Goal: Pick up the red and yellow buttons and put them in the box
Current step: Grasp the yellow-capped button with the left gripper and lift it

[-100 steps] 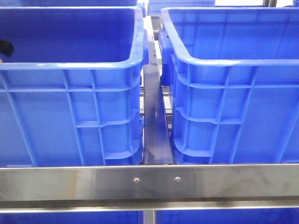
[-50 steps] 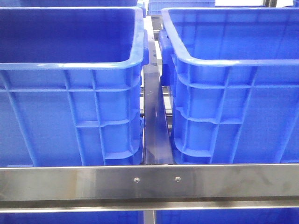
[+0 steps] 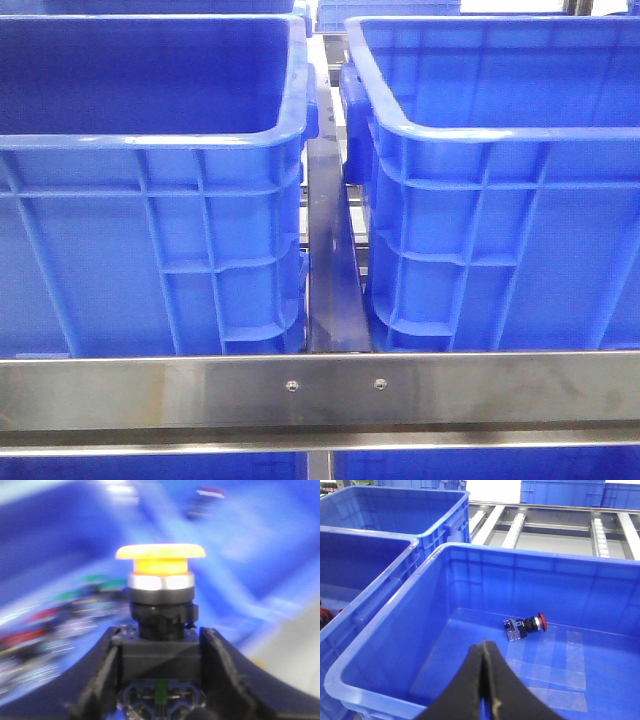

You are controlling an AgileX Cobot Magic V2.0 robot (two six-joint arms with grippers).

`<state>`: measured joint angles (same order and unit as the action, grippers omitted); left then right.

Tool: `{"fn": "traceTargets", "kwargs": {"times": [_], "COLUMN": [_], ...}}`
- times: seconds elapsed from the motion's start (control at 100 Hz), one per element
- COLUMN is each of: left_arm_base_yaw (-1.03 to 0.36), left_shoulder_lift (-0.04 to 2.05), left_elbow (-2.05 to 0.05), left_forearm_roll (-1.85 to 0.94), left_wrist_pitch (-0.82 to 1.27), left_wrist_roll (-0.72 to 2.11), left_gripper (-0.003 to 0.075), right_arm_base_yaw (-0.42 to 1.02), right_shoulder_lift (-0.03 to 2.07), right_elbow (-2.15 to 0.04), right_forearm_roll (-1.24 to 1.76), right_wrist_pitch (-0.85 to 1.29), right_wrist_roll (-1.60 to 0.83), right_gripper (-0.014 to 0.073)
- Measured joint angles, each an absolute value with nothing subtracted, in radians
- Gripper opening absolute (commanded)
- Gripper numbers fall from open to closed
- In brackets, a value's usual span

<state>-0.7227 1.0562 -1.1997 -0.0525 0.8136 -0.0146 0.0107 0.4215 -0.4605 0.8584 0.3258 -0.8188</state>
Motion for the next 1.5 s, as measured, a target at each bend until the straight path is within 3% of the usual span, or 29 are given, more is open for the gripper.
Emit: {"fn": "traceTargets", "kwargs": {"times": [0.11, 0.38, 0.45, 0.72, 1.11, 1.5], "left_arm_base_yaw": [-0.81, -0.91, -0.917, -0.921, -0.921, -0.921], "left_shoulder_lift": [1.06, 1.084, 1.093, 1.1, 1.1, 1.1], "left_elbow": [-1.2, -1.2, -1.2, -1.2, -1.2, -1.2], "left_forearm_roll": [-0.082, -0.087, -0.088, -0.089, -0.09, -0.093], "left_wrist_pitch": [0.804, 0.795, 0.795, 0.795, 0.807, 0.809], "left_wrist_roll": [0.014, 0.022, 0.024, 0.028, 0.032, 0.036], "left_gripper": [-0.0019, -0.0019, -0.0019, -0.0019, -0.0019, -0.0019], "right_arm_base_yaw": [0.011, 0.011, 0.011, 0.011, 0.013, 0.209], "right_shoulder_lift": [0.422, 0.422, 0.422, 0.467, 0.898, 1.052], "right_elbow": [-0.461, -0.461, -0.461, -0.499, -0.689, -0.824], "right_forearm_roll": [0.858, 0.858, 0.88, 1.183, 1.529, 1.561], "right_wrist_pitch": [0.339, 0.384, 0.395, 0.562, 1.062, 1.027], "right_wrist_roll": [-0.819, -0.819, -0.819, -0.819, -0.8, -0.8], "right_gripper": [0.0055, 0.0524, 0.0575, 0.0582, 0.0582, 0.0582]}}
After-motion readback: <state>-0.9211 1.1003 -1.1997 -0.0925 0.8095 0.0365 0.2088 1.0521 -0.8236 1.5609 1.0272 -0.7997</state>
